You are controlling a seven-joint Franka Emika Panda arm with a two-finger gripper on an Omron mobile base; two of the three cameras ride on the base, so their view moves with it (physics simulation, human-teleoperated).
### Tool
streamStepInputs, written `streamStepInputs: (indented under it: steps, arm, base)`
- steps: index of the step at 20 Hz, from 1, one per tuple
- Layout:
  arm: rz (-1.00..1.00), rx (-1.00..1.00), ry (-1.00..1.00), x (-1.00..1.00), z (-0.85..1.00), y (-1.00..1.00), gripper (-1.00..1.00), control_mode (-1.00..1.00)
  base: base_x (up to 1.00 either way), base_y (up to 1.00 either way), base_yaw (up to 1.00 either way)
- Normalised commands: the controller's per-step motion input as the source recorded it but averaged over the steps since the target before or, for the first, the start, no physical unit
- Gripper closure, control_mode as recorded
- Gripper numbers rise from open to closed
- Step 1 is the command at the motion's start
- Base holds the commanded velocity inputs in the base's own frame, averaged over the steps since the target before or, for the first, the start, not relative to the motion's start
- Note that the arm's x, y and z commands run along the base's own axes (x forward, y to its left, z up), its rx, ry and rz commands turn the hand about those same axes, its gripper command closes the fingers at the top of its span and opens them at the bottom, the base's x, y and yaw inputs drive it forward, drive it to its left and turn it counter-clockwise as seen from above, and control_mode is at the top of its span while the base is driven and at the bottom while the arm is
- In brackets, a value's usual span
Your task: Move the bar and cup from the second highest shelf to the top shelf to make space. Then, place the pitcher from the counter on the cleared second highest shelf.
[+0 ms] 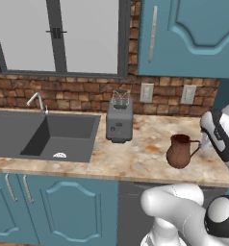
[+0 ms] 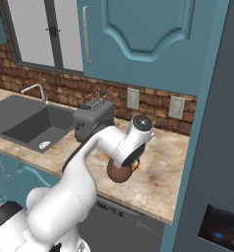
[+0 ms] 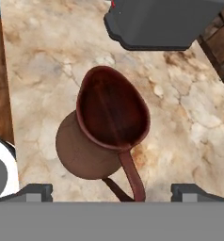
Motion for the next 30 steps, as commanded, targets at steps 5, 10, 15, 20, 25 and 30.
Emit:
streamStepInputs:
  steps: [5,10,15,20,25,30]
  arm:
    - [0.01,0.00,-0.05,0.15,-0.08,0.00,-1.00,-1.00]
    - [0.02,0.00,-0.07,0.07,-0.16,0.00,-1.00,-1.00]
    - [0.03,0.00,-0.07,0.04,-0.17,0.00,-1.00,-1.00]
    - [0.02,0.00,-0.04,0.15,-0.03,0.00,-1.00,-1.00]
    - [0.02,0.00,-0.01,0.18,0.00,0.00,-1.00,-1.00]
    - [0.02,0.00,0.00,0.14,0.00,0.00,-1.00,-1.00]
  base:
    - [0.00,0.00,0.00]
    - [0.00,0.00,0.00]
    - [0.00,0.00,0.00]
    - [0.00,0.00,0.00]
    - [0.00,0.00,0.00]
    - [0.00,0.00,0.00]
